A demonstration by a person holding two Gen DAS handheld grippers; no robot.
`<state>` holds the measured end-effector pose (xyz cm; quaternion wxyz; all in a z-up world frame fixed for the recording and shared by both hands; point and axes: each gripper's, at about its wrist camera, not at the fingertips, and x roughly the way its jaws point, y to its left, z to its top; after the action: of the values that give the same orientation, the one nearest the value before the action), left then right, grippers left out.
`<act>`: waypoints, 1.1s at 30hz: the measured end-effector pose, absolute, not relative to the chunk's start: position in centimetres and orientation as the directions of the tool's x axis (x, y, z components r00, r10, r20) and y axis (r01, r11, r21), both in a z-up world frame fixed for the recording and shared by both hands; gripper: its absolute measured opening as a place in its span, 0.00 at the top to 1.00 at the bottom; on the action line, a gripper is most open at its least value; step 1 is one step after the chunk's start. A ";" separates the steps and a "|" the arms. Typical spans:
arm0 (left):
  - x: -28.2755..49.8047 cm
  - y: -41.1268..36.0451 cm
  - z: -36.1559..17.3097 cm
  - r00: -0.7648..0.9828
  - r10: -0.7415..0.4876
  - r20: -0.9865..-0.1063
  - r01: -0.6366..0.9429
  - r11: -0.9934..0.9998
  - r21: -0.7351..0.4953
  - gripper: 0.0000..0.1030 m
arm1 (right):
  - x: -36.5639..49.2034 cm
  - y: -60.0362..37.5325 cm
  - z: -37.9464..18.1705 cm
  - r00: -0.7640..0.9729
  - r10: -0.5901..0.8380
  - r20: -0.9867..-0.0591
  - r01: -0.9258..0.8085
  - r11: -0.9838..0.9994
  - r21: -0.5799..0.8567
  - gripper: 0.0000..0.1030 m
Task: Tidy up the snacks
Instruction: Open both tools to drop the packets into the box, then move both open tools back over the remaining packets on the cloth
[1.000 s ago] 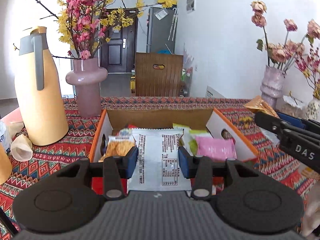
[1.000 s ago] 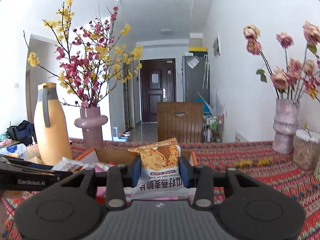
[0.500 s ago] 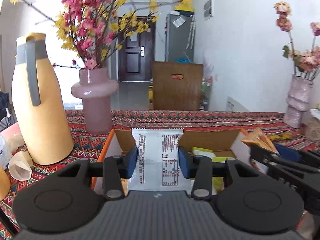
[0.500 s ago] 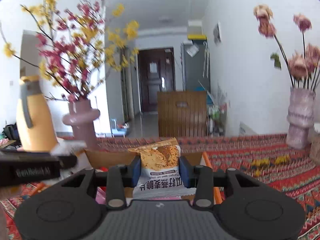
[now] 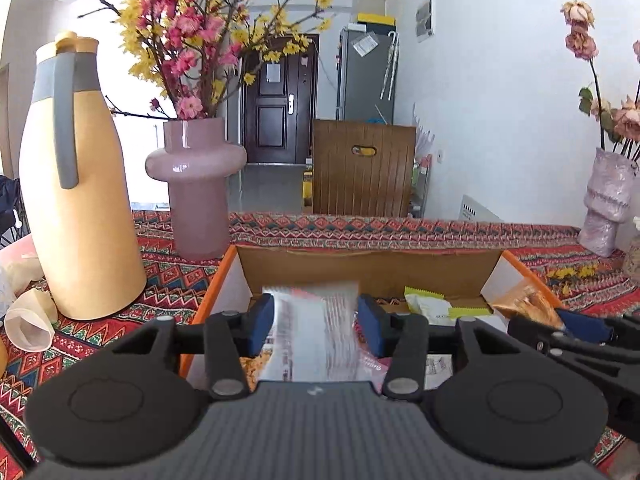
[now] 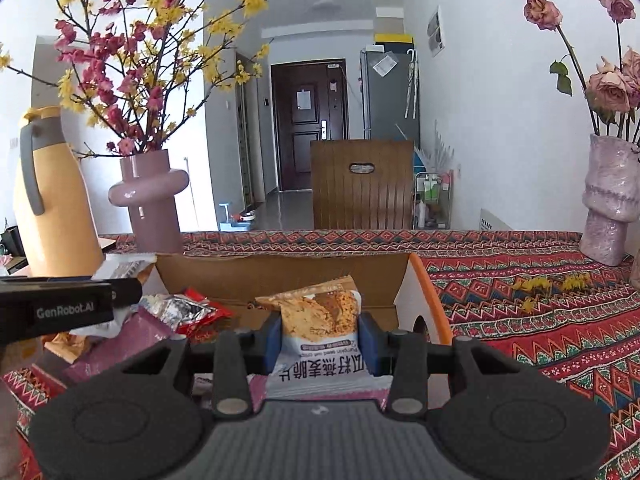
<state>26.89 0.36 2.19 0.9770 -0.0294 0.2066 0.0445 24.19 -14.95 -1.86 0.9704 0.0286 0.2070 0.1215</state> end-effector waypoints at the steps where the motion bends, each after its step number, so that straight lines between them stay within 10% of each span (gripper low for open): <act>1: 26.8 0.4 2.3 0.913 0.072 -0.402 -0.098 0.994 -0.045 0.49 | 24.1 -15.0 -1.8 0.884 0.248 -0.396 -0.224 0.969 0.107 0.59; 8: 26.0 0.8 2.8 0.924 0.095 -0.369 -0.129 0.989 -0.068 0.00 | 23.2 -15.7 -1.4 0.897 0.239 -0.371 -0.209 0.970 0.120 0.15; 10: 25.8 0.8 2.9 0.924 0.109 -0.367 -0.142 0.988 -0.065 0.00 | 23.0 -15.9 -1.3 0.906 0.228 -0.357 -0.193 0.972 0.130 0.05; 33: 23.5 -0.2 5.6 0.899 0.114 -0.422 -0.138 0.990 -0.028 0.00 | 20.3 -18.1 1.8 0.927 0.160 -0.338 -0.121 0.984 0.134 0.04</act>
<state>23.54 -0.24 5.55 0.9741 -0.0284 0.2147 0.0647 20.25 -18.12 1.81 0.9801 0.0554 0.1767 0.0719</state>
